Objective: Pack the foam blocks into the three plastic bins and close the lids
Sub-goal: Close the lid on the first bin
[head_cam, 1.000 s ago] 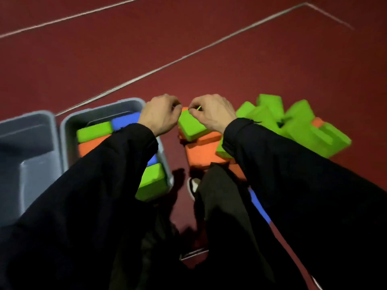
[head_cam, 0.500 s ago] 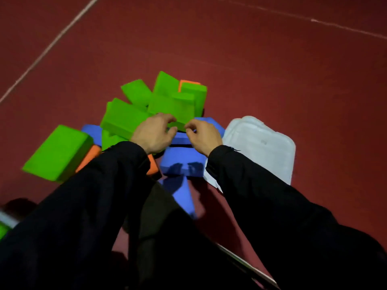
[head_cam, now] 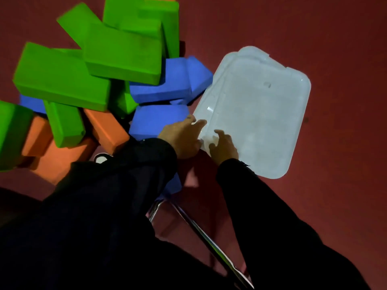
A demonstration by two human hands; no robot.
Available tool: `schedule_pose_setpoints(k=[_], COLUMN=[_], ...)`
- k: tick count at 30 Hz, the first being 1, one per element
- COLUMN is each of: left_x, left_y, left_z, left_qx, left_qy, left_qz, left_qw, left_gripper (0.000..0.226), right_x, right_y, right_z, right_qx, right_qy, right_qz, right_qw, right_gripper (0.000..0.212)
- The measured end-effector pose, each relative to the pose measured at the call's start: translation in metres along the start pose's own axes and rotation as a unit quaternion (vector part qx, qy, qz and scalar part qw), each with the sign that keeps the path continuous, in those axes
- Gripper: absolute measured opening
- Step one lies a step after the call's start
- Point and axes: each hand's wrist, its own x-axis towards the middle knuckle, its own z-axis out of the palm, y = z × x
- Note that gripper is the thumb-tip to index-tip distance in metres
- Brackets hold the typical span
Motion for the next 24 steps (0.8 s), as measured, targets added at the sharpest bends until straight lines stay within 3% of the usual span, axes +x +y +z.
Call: schedule_pose_setpoints(k=[5, 9, 14, 17, 21, 24], left_x=[-0.003, -0.007, -0.006, -0.005, -0.01, -0.022], left_y=[-0.016, -0.019, -0.02, -0.018, -0.008, 0.002], left_z=[0.024, 0.036, 0.034, 0.026, 0.008, -0.013], left_qx=[-0.032, -0.024, -0.04, -0.049, -0.025, 0.006], left_qy=[-0.011, -0.032, -0.02, -0.025, -0.029, -0.003], left_qz=[0.02, 0.038, 0.023, 0.01, -0.009, -0.012], left_qw=[0.999, 0.998, 0.999, 0.998, 0.999, 1.0], left_gripper=[0.058, 0.055, 0.057, 0.056, 0.054, 0.051], right_x=[0.029, 0.046, 0.039, 0.027, 0.015, 0.01], right_y=[0.023, 0.033, 0.029, 0.026, 0.012, -0.013], right_z=[0.055, 0.083, 0.089, 0.079, 0.039, -0.002], right_qx=[-0.031, -0.149, -0.24, -0.212, -0.209, -0.181], right_qy=[-0.104, -0.181, -0.073, -0.007, 0.088, 0.092], right_qz=[0.042, 0.044, -0.025, -0.056, -0.074, -0.027], right_qw=[0.993, 0.971, 0.968, 0.976, 0.971, 0.979], right_gripper=[0.053, 0.055, 0.038, 0.031, 0.039, 0.042])
